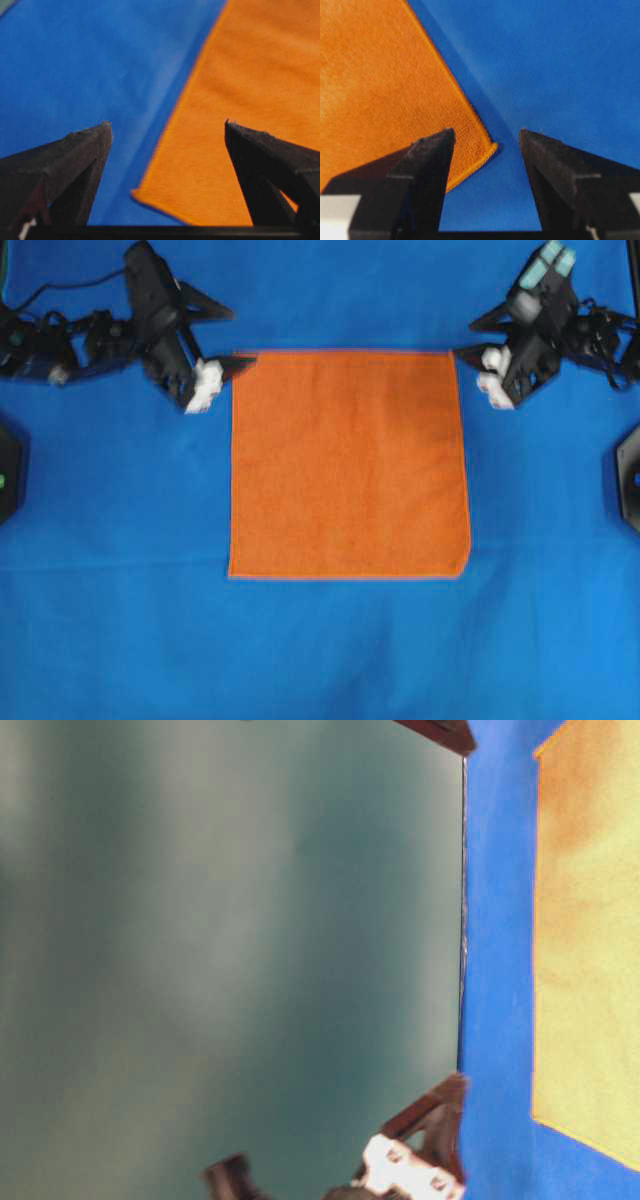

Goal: Fold the orange towel.
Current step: 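Move both grippers to the towel's far corners and grasp them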

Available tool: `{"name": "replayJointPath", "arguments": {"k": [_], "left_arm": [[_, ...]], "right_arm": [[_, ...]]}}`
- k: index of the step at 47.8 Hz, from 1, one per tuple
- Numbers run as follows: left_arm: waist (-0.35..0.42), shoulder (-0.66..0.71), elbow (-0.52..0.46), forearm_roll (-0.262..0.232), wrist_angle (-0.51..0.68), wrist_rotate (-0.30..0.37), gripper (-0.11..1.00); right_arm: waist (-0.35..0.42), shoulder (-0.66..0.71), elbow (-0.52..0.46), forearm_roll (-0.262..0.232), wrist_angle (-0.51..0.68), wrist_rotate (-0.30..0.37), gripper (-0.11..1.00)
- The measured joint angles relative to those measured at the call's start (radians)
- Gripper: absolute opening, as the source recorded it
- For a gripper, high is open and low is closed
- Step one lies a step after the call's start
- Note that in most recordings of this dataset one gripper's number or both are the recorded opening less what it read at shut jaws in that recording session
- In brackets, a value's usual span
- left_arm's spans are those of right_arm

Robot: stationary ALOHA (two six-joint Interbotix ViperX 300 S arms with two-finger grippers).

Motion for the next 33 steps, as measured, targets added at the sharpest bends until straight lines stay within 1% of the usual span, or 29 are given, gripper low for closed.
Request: {"name": "replayJointPath", "arguments": {"k": [5, 13, 18, 24, 27, 28, 30, 33], "left_arm": [[0.017, 0.078, -0.018, 0.002, -0.025, 0.0, 0.89], [0.018, 0.167, -0.038, 0.0, -0.049, 0.0, 0.89], [0.02, 0.198, -0.043, 0.0, -0.051, 0.0, 0.89], [0.025, 0.218, -0.051, 0.002, -0.054, 0.008, 0.85], [0.026, 0.219, -0.054, 0.0, -0.052, 0.006, 0.8], [0.028, 0.219, -0.054, 0.002, -0.051, 0.006, 0.77], [0.029, 0.219, -0.055, 0.002, -0.048, 0.006, 0.68], [0.029, 0.219, -0.057, 0.0, -0.035, 0.008, 0.5]], "right_arm": [[-0.011, 0.077, -0.011, -0.003, -0.044, 0.0, 0.59], [-0.014, 0.172, -0.018, -0.003, -0.103, -0.002, 0.59], [-0.015, 0.215, -0.026, -0.003, -0.118, -0.002, 0.58], [-0.015, 0.244, -0.038, -0.003, -0.126, -0.002, 0.56], [-0.015, 0.252, -0.043, -0.005, -0.127, -0.005, 0.51], [-0.015, 0.253, -0.043, -0.003, -0.127, -0.005, 0.46], [-0.015, 0.253, -0.043, -0.005, -0.127, -0.002, 0.37], [-0.015, 0.253, -0.043, -0.005, -0.127, -0.002, 0.19]]}}
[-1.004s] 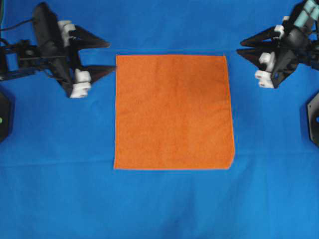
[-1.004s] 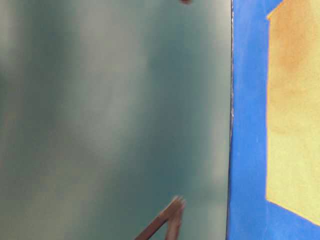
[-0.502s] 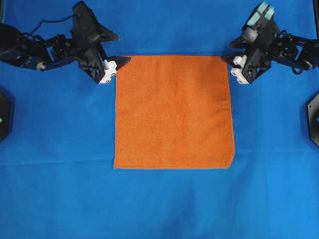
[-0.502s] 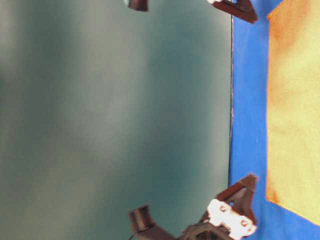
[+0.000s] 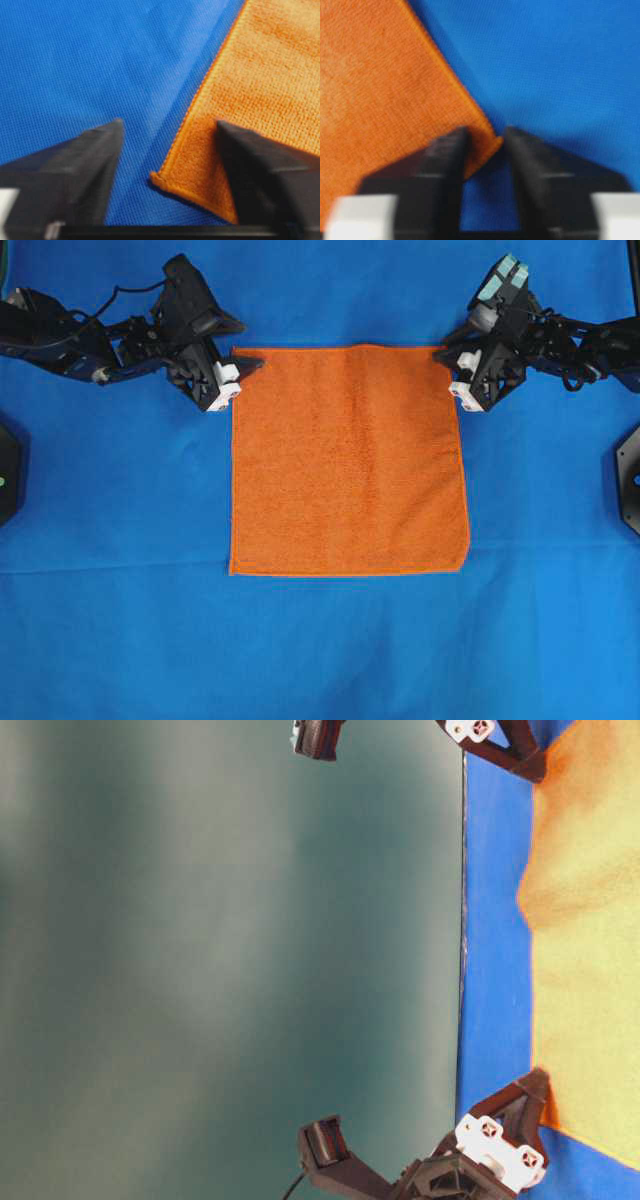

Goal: Fold the orange towel.
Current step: 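Move both grippers to the towel's far corners and grasp them, then pull both far corners toward the near edge, folding the towel in half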

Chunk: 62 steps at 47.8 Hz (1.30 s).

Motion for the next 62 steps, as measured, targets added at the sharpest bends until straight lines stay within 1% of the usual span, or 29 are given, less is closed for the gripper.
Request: {"name": "replayJointPath", "arguments": {"k": [1, 3, 7, 10, 22, 26, 36, 42, 52, 62], "left_arm": [[-0.002, 0.0, -0.002, 0.0, 0.005, 0.002, 0.42], [-0.003, 0.0, -0.003, 0.002, 0.012, 0.003, 0.31], [-0.014, 0.0, -0.008, 0.002, 0.021, 0.008, 0.11], [-0.018, -0.002, -0.008, 0.003, 0.026, 0.012, 0.01], [-0.018, -0.005, -0.012, 0.003, 0.04, 0.028, 0.0], [-0.018, -0.02, -0.008, 0.003, 0.061, 0.028, 0.0], [-0.018, -0.12, 0.0, 0.003, 0.149, 0.031, 0.0], [-0.018, -0.17, 0.0, 0.003, 0.172, 0.038, 0.0], [-0.023, -0.178, -0.002, 0.003, 0.178, 0.066, 0.0], [-0.038, -0.181, 0.0, 0.003, 0.178, 0.066, 0.0]], "right_arm": [[0.002, 0.0, 0.0, 0.0, 0.0, 0.0, 0.1], [0.002, 0.0, 0.0, 0.0, 0.0, 0.0, 0.02], [0.003, -0.002, 0.002, 0.0, 0.0, 0.0, 0.01], [0.003, -0.002, 0.003, 0.002, 0.002, 0.0, 0.01], [0.003, -0.006, 0.006, 0.002, 0.003, 0.005, 0.01], [0.003, -0.018, 0.009, 0.003, 0.012, 0.005, 0.01], [0.005, -0.11, 0.011, 0.003, 0.057, 0.005, 0.01], [0.005, -0.153, 0.011, 0.002, 0.081, 0.005, 0.01], [0.005, -0.169, 0.018, 0.003, 0.091, 0.005, 0.01], [0.006, -0.19, 0.038, 0.002, 0.097, 0.011, 0.01]]}}
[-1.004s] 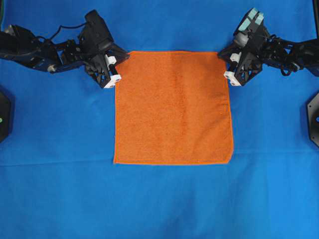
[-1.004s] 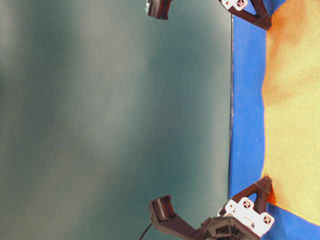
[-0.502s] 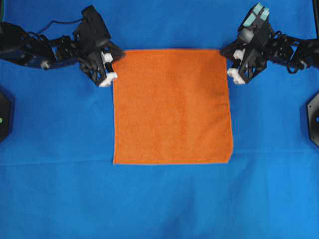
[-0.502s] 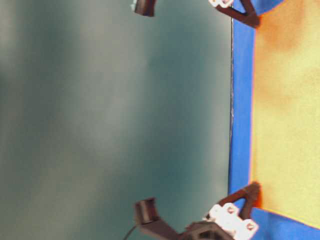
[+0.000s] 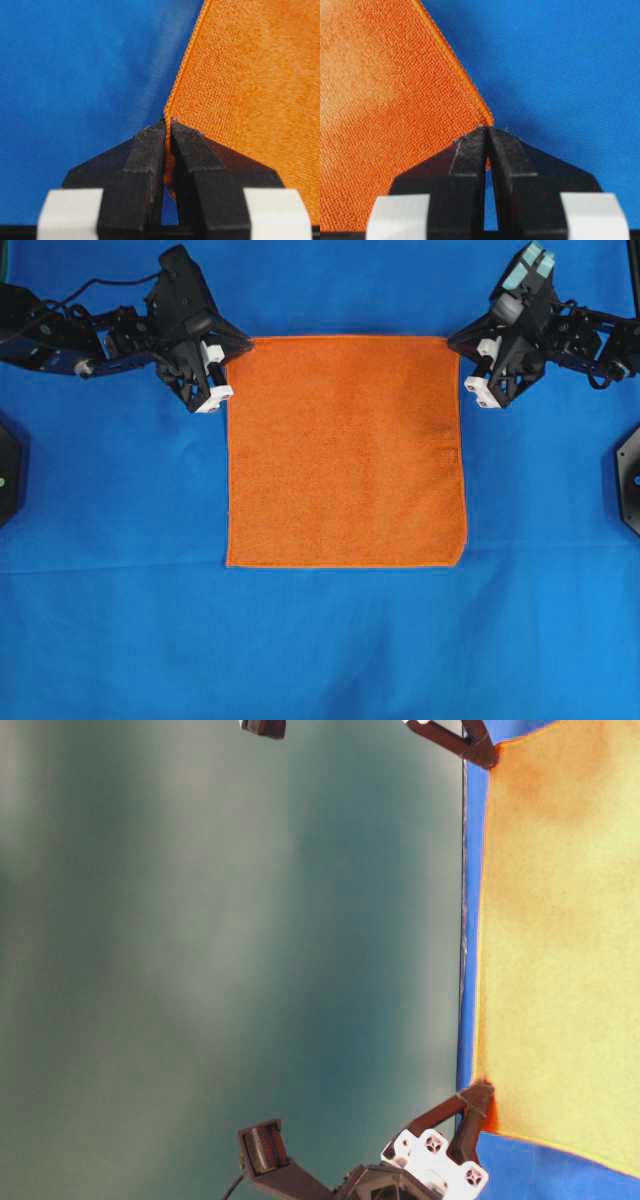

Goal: Fold the orange towel.
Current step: 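Pull both far corners toward the near edge, folding the towel in half, then release the folded edge and open both grippers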

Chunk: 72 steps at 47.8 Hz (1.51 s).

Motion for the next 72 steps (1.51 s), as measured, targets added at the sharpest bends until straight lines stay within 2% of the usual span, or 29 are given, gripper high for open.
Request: {"name": "replayJointPath", "arguments": {"k": [11, 21, 33, 46, 53, 59, 72], "left_arm": [[-0.081, -0.046, 0.02, 0.0, 0.041, -0.009, 0.0], [-0.195, -0.072, 0.051, 0.0, 0.074, -0.028, 0.0], [-0.365, -0.072, 0.057, 0.0, 0.103, -0.097, 0.0], [-0.491, -0.069, 0.058, 0.0, 0.107, -0.212, 0.0], [-0.552, -0.064, 0.058, 0.0, 0.103, -0.241, 0.0], [-0.586, -0.058, 0.057, 0.002, 0.103, -0.241, 0.0], [-0.589, -0.044, 0.052, 0.0, 0.107, -0.245, 0.01]], "right_arm": [[0.061, -0.063, 0.034, 0.005, 0.054, 0.009, 0.01], [0.198, -0.138, 0.072, 0.037, 0.107, 0.058, 0.01], [0.396, -0.167, 0.1, 0.048, 0.137, 0.195, 0.01], [0.575, -0.16, 0.1, 0.048, 0.147, 0.339, 0.01], [0.66, -0.138, 0.087, 0.048, 0.144, 0.405, 0.01], [0.698, -0.115, 0.071, 0.048, 0.149, 0.43, 0.01], [0.742, -0.084, 0.037, 0.049, 0.176, 0.439, 0.01]]}}
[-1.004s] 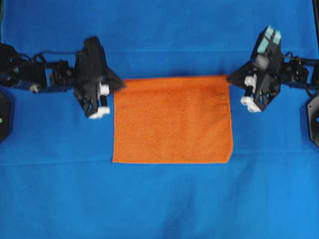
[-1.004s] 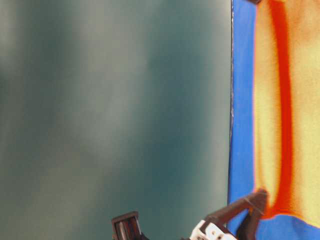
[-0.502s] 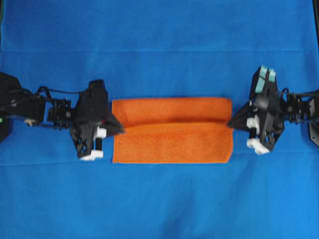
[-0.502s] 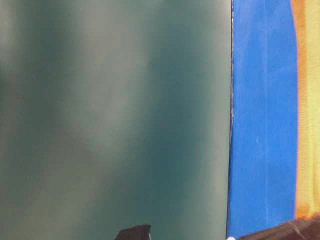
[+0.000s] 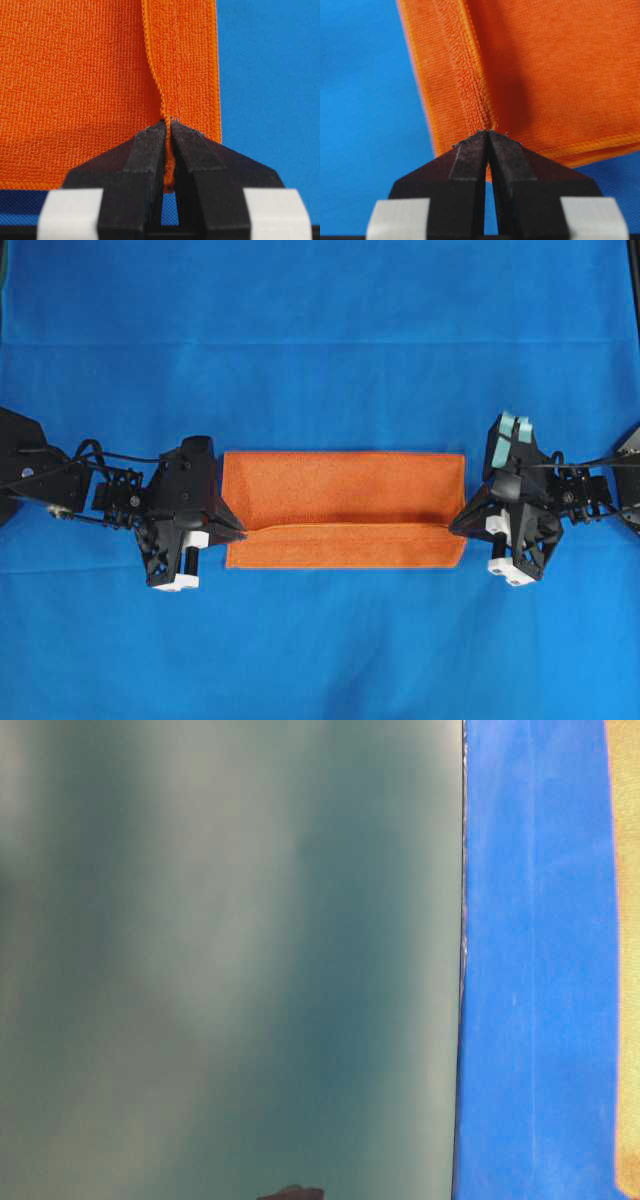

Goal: Fold the orange towel.
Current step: 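Release the folded edge and open both grippers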

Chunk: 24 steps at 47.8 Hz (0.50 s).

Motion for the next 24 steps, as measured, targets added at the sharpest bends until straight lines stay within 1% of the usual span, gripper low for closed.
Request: {"name": "replayJointPath", "arguments": {"k": [5, 8, 14, 19, 20, 21, 24], "left_arm": [[-0.005, 0.0, 0.0, 0.0, 0.0, 0.0, 0.01], [-0.008, 0.0, -0.002, 0.0, 0.0, 0.0, 0.05], [-0.017, 0.002, 0.0, 0.0, 0.0, 0.0, 0.22], [-0.023, 0.002, 0.0, 0.0, 0.0, 0.0, 0.43], [-0.023, 0.002, 0.0, 0.0, 0.0, 0.0, 0.48], [-0.023, 0.003, 0.0, 0.0, 0.0, 0.0, 0.53], [-0.023, 0.002, 0.0, 0.0, 0.0, 0.002, 0.64]], "right_arm": [[0.021, 0.0, -0.008, 0.003, -0.002, 0.0, 0.01], [0.032, 0.0, -0.012, 0.008, -0.002, 0.0, 0.01], [0.04, 0.0, -0.015, 0.021, 0.0, 0.0, 0.02], [0.041, 0.0, -0.015, 0.031, 0.002, 0.0, 0.03], [0.041, 0.0, -0.014, 0.031, 0.003, 0.0, 0.05], [0.041, 0.0, -0.015, 0.032, 0.003, 0.0, 0.09], [0.041, 0.0, -0.015, 0.037, 0.005, 0.0, 0.28]]}}
